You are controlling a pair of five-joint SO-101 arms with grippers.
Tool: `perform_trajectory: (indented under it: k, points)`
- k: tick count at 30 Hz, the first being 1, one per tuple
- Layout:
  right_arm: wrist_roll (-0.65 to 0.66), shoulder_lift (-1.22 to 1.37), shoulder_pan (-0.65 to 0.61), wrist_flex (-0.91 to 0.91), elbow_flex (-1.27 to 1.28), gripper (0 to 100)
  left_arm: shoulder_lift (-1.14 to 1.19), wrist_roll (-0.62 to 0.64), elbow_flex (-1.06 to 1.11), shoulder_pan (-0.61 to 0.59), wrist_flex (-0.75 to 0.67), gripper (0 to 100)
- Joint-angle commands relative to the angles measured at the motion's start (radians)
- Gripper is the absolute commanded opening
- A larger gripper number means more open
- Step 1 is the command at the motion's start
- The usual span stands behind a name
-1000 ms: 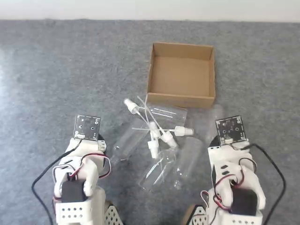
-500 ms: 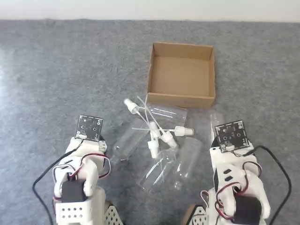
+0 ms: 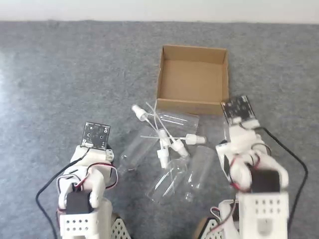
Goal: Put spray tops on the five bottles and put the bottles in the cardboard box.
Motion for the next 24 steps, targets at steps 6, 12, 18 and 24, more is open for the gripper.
perform_trajectory:
  k: [6, 12, 18, 24]
  points:
    - [-0.087, 0.263, -0.051, -0.168, -0.083, 21.9, -0.018, -0.011, -0.012, -0.002, -0.029, 2]
    - [-0.086, 0.403, -0.042, -0.288, -0.084, 22.1, -0.018, -0.011, -0.012, -0.003, -0.032, 2]
    - [-0.083, 0.542, -0.041, -0.394, -0.087, 22.1, -0.018, -0.011, -0.012, -0.003, -0.032, 2]
    - [-0.083, 0.676, 0.015, -0.509, -0.087, 22.1, -0.018, -0.011, -0.012, -0.003, -0.032, 2]
